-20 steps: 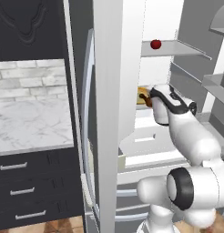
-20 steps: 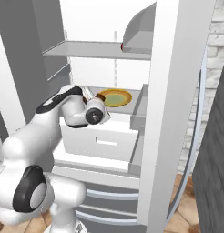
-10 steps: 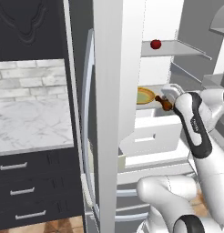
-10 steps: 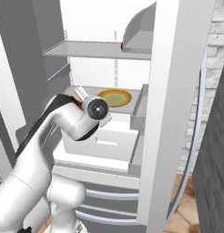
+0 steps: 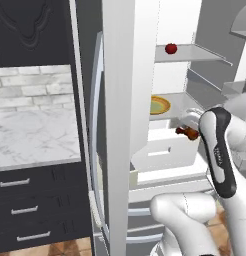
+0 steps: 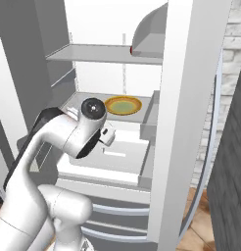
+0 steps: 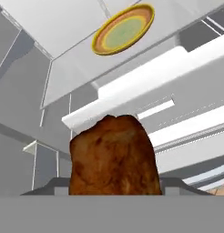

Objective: Transport the chicken drumstick from the fridge to the microwave and turn on the microwave.

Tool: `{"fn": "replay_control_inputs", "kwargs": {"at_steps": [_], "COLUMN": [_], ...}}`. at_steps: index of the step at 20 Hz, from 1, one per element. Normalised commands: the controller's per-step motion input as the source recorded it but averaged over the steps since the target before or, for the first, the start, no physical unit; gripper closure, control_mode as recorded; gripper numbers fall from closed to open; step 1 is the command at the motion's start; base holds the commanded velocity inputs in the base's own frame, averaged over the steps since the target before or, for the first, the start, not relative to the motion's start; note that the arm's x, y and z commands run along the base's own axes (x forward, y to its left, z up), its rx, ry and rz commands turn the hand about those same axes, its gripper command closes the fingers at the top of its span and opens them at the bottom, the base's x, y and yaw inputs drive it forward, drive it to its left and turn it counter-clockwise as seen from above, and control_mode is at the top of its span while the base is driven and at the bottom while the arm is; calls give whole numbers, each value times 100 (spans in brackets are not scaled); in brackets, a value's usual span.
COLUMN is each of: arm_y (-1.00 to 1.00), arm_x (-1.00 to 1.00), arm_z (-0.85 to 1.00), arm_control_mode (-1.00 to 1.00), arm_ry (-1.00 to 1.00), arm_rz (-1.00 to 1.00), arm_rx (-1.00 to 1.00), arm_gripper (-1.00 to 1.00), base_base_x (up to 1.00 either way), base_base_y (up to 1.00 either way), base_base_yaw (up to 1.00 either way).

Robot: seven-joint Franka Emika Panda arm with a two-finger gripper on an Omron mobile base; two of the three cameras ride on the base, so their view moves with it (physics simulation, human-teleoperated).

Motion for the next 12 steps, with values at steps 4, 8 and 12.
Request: {"fn": "replay_control_inputs", "kwargs": {"at_steps": [4,8,12], "arm_y": [31,22,0], "arm_x": [-2,-8,-41], "arm_z": [-45,-44,-37], "arm_control_mode": [-100,-100,-100], "arm_ry": [30,9,0], "arm_rz": [11,16,19], "arm_rx": [-50,-41,-16], "arm_gripper": [100,100,100], "base_base_x": [0,0,0], "base_base_y": [0,0,0], "base_base_yaw": [0,0,0]}}
